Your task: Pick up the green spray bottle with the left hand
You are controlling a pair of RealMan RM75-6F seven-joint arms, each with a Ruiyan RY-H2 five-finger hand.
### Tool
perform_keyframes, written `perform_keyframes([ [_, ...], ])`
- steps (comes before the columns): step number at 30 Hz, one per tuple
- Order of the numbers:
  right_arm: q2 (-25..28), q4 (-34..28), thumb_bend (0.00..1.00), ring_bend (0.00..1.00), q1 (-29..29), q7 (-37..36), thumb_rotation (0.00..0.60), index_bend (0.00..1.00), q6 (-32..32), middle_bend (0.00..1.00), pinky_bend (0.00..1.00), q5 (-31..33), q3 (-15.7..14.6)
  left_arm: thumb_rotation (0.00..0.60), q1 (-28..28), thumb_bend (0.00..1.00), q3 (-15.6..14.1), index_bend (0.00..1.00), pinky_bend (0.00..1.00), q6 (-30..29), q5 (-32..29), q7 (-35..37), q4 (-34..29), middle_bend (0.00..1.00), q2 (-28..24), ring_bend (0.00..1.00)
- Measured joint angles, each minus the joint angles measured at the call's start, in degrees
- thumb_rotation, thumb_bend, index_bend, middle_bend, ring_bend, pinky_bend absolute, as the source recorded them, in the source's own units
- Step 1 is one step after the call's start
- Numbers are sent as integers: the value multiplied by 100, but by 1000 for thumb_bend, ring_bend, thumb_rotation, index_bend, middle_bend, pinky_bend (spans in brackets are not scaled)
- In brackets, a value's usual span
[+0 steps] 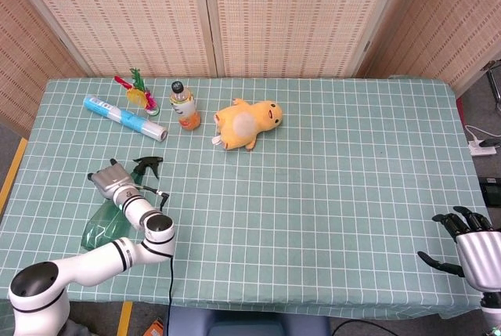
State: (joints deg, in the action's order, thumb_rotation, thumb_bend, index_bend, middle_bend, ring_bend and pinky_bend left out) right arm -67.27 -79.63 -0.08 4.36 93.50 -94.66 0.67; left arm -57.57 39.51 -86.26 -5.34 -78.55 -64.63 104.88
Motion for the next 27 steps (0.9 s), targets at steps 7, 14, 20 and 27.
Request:
perform_keyframes([
  [7, -2, -24, 0, 238, -2, 41, 600, 381, -9, 428, 341, 20, 7, 600, -118, 216, 113, 4, 132, -15, 8, -39, 93, 243, 125, 202],
  [14, -2, -8, 0, 243, -3, 9, 600, 381, -1, 429, 343, 12, 5, 600, -87, 217, 173, 8, 129, 2, -74, -101, 229, 250, 218, 202],
  [20, -2, -7, 0, 243, -2, 6, 600, 381, 0, 429, 343, 8, 4, 600, -47, 217, 220, 25, 127, 74, -43, -81, 289, 271, 235, 205],
  [27, 6, -27, 0, 245, -1, -2, 600, 381, -16, 430, 350, 17, 2, 600, 0, 216, 290, 35, 126, 127, -96, -111, 336, 319, 261, 208],
])
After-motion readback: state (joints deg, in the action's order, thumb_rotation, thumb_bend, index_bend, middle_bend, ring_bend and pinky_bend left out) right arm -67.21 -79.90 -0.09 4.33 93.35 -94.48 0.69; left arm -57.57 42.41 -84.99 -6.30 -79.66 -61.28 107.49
